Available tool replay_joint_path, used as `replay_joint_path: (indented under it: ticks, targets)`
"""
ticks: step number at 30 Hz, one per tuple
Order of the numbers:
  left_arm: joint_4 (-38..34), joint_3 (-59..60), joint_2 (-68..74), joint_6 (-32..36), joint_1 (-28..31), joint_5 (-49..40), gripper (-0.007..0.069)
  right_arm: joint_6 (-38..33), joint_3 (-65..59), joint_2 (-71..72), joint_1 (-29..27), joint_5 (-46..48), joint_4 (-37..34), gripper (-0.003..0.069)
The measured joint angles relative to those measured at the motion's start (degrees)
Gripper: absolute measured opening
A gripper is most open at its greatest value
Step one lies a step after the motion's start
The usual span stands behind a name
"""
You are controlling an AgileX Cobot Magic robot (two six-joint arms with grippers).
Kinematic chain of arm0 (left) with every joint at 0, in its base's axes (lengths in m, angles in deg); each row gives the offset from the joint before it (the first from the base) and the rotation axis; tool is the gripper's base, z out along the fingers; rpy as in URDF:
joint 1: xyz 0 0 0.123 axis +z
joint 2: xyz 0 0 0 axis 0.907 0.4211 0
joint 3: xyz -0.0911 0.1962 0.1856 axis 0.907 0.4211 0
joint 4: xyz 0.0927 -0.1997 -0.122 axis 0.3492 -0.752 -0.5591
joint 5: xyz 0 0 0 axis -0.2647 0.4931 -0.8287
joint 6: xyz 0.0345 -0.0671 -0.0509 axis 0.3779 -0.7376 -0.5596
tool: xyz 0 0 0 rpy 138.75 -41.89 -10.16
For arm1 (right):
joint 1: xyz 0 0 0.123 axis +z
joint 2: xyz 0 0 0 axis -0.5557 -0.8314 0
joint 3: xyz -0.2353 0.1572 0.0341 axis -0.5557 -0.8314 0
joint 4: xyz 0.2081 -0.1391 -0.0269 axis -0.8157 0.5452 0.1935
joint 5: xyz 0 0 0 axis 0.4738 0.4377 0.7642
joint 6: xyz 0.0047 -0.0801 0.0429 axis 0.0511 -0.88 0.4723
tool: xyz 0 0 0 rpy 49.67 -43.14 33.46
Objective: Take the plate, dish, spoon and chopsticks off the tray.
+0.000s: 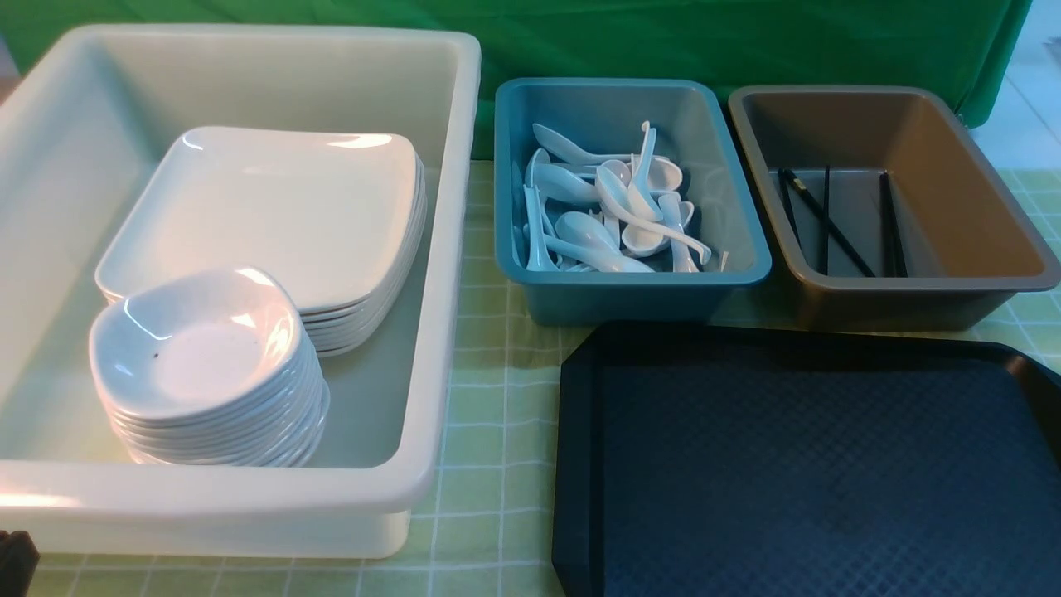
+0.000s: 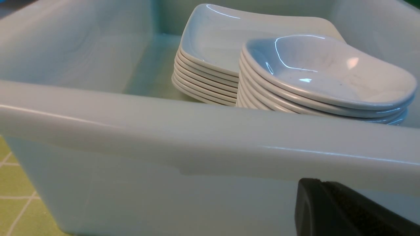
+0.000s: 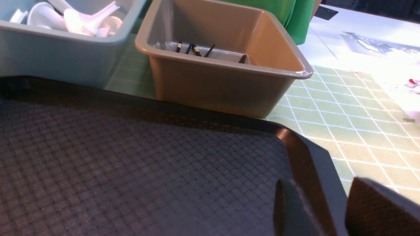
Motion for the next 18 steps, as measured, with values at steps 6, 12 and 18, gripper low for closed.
replay_joint_path:
  ticks: [6,12,18]
  targets:
    - [0.00,0.00,0.00,0.23,0.00,0.00,-0.0001,0.00,0.00,0.00,0.00,0.00,0.00,0.0241]
    - [0.00,0.00,0.00,0.25,0.00,0.00,-0.0001,0.00,0.00,0.00,0.00,0.00,0.00,0.0241]
    - [0.00,0.00,0.00,0.52,0.00,0.00,-0.0001,0.00,0.00,0.00,0.00,0.00,0.00,0.0241]
